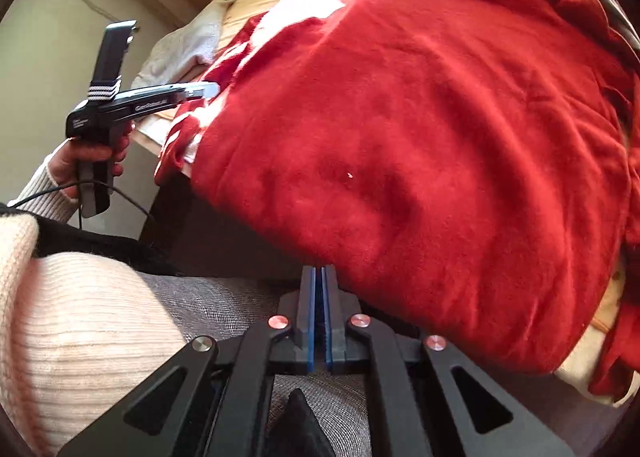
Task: Fold clothes
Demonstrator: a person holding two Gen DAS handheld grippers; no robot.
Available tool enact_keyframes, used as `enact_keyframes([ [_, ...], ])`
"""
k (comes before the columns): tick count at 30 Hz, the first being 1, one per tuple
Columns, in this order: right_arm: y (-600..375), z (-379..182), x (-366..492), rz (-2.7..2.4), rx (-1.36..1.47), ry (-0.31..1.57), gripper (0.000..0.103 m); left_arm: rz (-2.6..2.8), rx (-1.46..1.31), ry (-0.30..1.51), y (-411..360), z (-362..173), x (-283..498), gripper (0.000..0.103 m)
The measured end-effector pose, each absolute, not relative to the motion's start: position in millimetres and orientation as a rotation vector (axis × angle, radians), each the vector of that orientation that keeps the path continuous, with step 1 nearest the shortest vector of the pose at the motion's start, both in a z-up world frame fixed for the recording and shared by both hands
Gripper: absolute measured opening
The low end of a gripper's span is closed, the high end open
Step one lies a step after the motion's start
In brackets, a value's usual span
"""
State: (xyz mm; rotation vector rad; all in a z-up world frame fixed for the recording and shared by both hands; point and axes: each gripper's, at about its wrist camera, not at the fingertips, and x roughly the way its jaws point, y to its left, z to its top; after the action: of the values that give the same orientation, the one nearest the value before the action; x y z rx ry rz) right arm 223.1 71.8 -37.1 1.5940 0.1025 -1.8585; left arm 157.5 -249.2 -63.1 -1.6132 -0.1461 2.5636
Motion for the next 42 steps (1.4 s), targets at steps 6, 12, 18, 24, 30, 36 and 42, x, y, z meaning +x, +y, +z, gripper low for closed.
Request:
enact_keyframes([
  [6,59,-31,203,-1.961,1.525,0.102,0.064,2.601,-1.655,-0.163,-264,-62,168,0.011],
  [12,32,-22,194,-1.978,1.403,0.175,0.086,2.661,-1.749,-0.251,-296,-66,200,0.011],
  [18,-19,-16,195,-1.856,1.294,0.297,0.086,2.695,-1.821,-0.460,-330,-72,244,0.011],
  [24,-50,-24,197,-1.773,1.282,0.360,0.086,2.667,-1.758,-0.543,-324,-75,270,0.011],
  [30,-45,-33,187,-1.803,1.368,0.313,0.086,2.634,-1.677,-0.515,-292,-66,263,0.011],
  [36,18,-39,158,-1.989,1.520,0.093,0.086,2.578,-1.572,-0.351,-250,-43,218,0.011],
  [42,146,-40,164,-2.232,1.677,-0.238,0.084,2.492,-1.456,-0.210,-202,-20,166,0.011],
])
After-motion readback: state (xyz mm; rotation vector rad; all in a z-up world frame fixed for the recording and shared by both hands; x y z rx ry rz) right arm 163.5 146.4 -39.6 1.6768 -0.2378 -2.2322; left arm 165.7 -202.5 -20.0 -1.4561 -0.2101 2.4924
